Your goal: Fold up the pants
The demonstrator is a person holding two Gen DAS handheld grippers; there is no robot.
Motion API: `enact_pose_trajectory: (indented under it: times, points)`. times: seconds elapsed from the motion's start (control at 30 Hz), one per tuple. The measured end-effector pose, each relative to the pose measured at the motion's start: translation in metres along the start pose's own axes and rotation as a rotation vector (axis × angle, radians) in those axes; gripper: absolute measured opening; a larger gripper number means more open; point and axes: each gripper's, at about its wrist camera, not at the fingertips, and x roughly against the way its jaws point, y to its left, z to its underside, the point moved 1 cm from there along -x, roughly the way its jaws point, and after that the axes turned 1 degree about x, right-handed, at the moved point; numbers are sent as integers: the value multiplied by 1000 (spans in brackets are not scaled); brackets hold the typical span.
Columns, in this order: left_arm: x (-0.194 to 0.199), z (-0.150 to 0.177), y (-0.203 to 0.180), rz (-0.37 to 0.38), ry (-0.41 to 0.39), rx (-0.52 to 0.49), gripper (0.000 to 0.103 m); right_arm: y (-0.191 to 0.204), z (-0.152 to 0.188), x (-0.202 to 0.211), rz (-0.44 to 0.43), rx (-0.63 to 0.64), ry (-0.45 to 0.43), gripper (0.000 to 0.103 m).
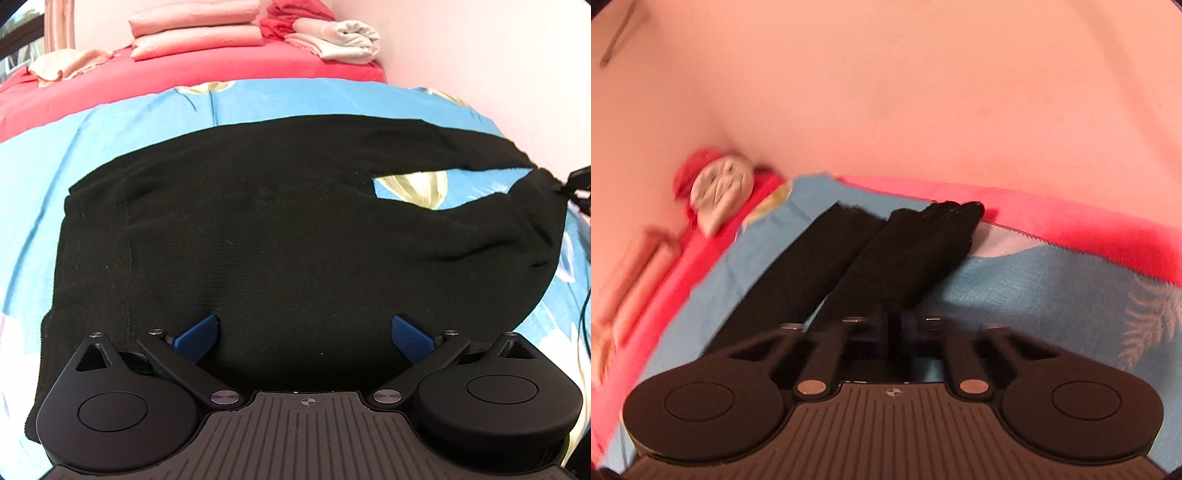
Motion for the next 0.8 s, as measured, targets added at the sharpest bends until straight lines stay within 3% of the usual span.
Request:
enact_pose_trajectory:
  times: [0.03, 0.1, 0.17, 0.27, 0.33, 0.5, 0.57, 0.6, 0.63, 0.7, 0.73, 0.8]
  points:
    - [1, 0, 0, -3, 1, -5, 103, -1, -4, 13, -9, -5, -6, 7]
    - [1, 0, 1, 0, 4, -5, 103, -16, -17, 47, -38, -63, -120, 7]
    - [1, -1, 1, 3, 7, -5, 103, -27, -31, 56, 64, -60, -182, 7]
    - [0, 1, 1, 6, 2, -13, 103, -53, -32, 38, 159, -81, -87, 7]
    - [-1, 2, 1, 5, -2, -17, 103, -62, -21, 29, 171, -95, -49, 8]
    - [0, 1, 2, 11, 8, -20, 103, -67, -25, 45, 106, -153, -109, 9]
    - [0, 1, 2, 10, 6, -19, 103, -70, -28, 45, 187, -149, -101, 24]
    - [0, 1, 1, 7, 5, -21, 103, -67, -29, 41, 261, -136, -65, 26]
    - [0, 1, 0, 5, 3, -25, 103, -65, -27, 42, 283, -137, -59, 28]
    - [0, 2, -1, -1, -1, -34, 103, -66, -17, 62, 230, -158, -116, 41]
    - [0, 3, -2, -3, -3, -38, 103, -65, -9, 74, 209, -159, -136, 55]
    - [0, 3, -2, -1, -4, -38, 103, -55, 9, 94, 194, -140, -179, 57]
